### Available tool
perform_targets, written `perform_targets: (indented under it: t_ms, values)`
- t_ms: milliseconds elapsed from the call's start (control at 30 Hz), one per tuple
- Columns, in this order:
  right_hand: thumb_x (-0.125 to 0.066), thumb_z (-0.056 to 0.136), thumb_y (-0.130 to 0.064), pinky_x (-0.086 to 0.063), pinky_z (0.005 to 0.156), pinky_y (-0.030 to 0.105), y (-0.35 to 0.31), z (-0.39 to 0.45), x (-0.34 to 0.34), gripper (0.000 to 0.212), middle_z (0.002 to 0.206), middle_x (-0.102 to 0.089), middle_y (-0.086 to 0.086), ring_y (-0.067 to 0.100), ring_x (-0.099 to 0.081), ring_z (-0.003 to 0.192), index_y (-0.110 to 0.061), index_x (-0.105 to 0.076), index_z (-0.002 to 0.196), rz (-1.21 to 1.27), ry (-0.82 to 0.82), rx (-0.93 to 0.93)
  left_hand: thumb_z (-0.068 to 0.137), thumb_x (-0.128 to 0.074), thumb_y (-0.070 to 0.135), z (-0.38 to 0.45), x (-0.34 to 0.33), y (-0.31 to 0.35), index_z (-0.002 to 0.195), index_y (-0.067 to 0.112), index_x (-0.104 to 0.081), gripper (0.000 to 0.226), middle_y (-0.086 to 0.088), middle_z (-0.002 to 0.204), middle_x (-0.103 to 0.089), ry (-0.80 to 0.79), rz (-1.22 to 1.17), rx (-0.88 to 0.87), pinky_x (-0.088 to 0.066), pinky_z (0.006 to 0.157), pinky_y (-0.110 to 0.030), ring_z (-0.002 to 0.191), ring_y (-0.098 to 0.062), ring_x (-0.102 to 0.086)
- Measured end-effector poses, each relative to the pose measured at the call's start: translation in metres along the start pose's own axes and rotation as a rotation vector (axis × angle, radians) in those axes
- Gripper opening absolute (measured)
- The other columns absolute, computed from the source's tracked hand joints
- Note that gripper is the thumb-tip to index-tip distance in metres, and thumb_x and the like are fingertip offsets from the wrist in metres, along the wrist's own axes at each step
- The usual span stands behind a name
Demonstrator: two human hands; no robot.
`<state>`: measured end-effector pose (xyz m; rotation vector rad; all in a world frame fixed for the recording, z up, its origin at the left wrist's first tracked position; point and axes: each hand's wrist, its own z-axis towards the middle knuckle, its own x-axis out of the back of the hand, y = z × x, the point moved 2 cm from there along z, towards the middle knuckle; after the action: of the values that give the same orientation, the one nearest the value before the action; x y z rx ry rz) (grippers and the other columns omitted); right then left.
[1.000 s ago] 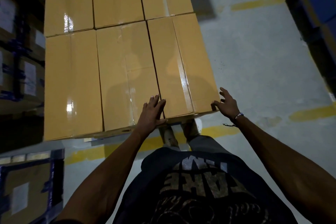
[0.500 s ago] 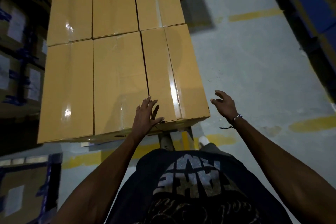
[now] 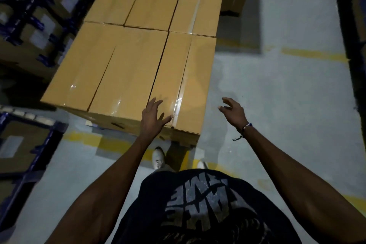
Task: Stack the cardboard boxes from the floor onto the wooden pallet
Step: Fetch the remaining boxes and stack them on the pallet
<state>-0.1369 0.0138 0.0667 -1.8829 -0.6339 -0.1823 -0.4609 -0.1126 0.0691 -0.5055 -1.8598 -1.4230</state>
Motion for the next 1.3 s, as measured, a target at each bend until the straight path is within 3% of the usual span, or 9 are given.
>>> perform_targets:
  t_ms: [100,333,533,633,967,1100,1300]
  values:
    - [-0.073,0.095,-0.025,-0.053,0.104,0.042,-0.008,0.009,0.013,0.050,0.146,-0.058,0.004,0.023,-0.064,0.123,-0.019,-0.058,0.143,-0.033,-0.058,0.056,0.079,-0.071,0.076,-0.019,-0.008,0.008,0.147,0.033,-0.049,0.083,-0.004,0.166,-0.034,0.079,-0.069,0.083,-0.045,0.112,-0.059,0.153,-0.021,-0.034]
    - [-0.074,0.094,-0.027,-0.051,0.106,0.042,-0.022,0.018,0.026,0.052,0.146,-0.058,0.006,0.023,-0.064,0.122,-0.019,-0.058,0.143,-0.081,-0.159,0.156,0.084,-0.084,0.050,-0.059,-0.010,0.053,0.146,0.018,-0.054,0.076,-0.014,0.164,-0.040,0.242,-0.046,0.133,-0.043,0.114,-0.047,0.152,-0.026,-0.036]
    - [-0.075,0.092,-0.034,-0.051,0.106,0.045,-0.028,0.022,0.043,0.055,0.144,-0.060,0.004,0.023,-0.064,0.120,-0.026,-0.057,0.144,-0.119,-0.205,0.236,0.085,-0.084,0.046,-0.082,-0.018,0.085,0.147,0.014,-0.054,0.076,-0.016,0.164,-0.039,0.338,-0.064,0.152,-0.038,0.116,-0.044,0.154,-0.027,-0.033]
    - [-0.075,0.092,-0.035,-0.052,0.102,0.039,-0.028,0.015,0.061,0.057,0.141,-0.061,0.004,0.022,-0.065,0.116,-0.025,-0.056,0.145,-0.140,-0.222,0.279,0.087,-0.082,0.047,-0.099,-0.026,0.103,0.148,0.014,-0.052,0.075,-0.015,0.164,-0.038,0.398,-0.090,0.156,-0.037,0.114,-0.042,0.155,-0.027,-0.031]
    - [-0.072,0.095,-0.028,-0.048,0.099,0.032,-0.001,-0.046,0.121,0.054,0.153,-0.050,0.007,0.027,-0.060,0.126,-0.024,-0.054,0.146,-0.203,-0.296,0.370,0.088,-0.078,0.055,-0.170,-0.072,0.152,0.151,0.019,-0.049,0.078,-0.010,0.165,-0.037,0.520,-0.177,0.230,-0.037,0.117,-0.045,0.155,-0.026,-0.030]
    - [-0.072,0.095,-0.029,-0.049,0.100,0.037,0.004,-0.057,0.138,0.057,0.152,-0.051,0.008,0.027,-0.060,0.126,-0.024,-0.053,0.148,-0.236,-0.338,0.401,0.087,-0.078,0.055,-0.193,-0.089,0.170,0.150,0.018,-0.049,0.079,-0.011,0.162,-0.042,0.551,-0.171,0.247,-0.038,0.119,-0.050,0.154,-0.026,-0.033]
    - [-0.071,0.096,-0.026,-0.049,0.102,0.039,0.007,-0.050,0.159,0.059,0.152,-0.051,0.011,0.030,-0.055,0.132,-0.022,-0.049,0.151,-0.243,-0.410,0.400,0.087,-0.078,0.054,-0.211,-0.117,0.191,0.152,0.018,-0.048,0.080,-0.009,0.167,-0.034,0.584,-0.211,0.326,-0.035,0.120,-0.048,0.156,-0.026,-0.028]
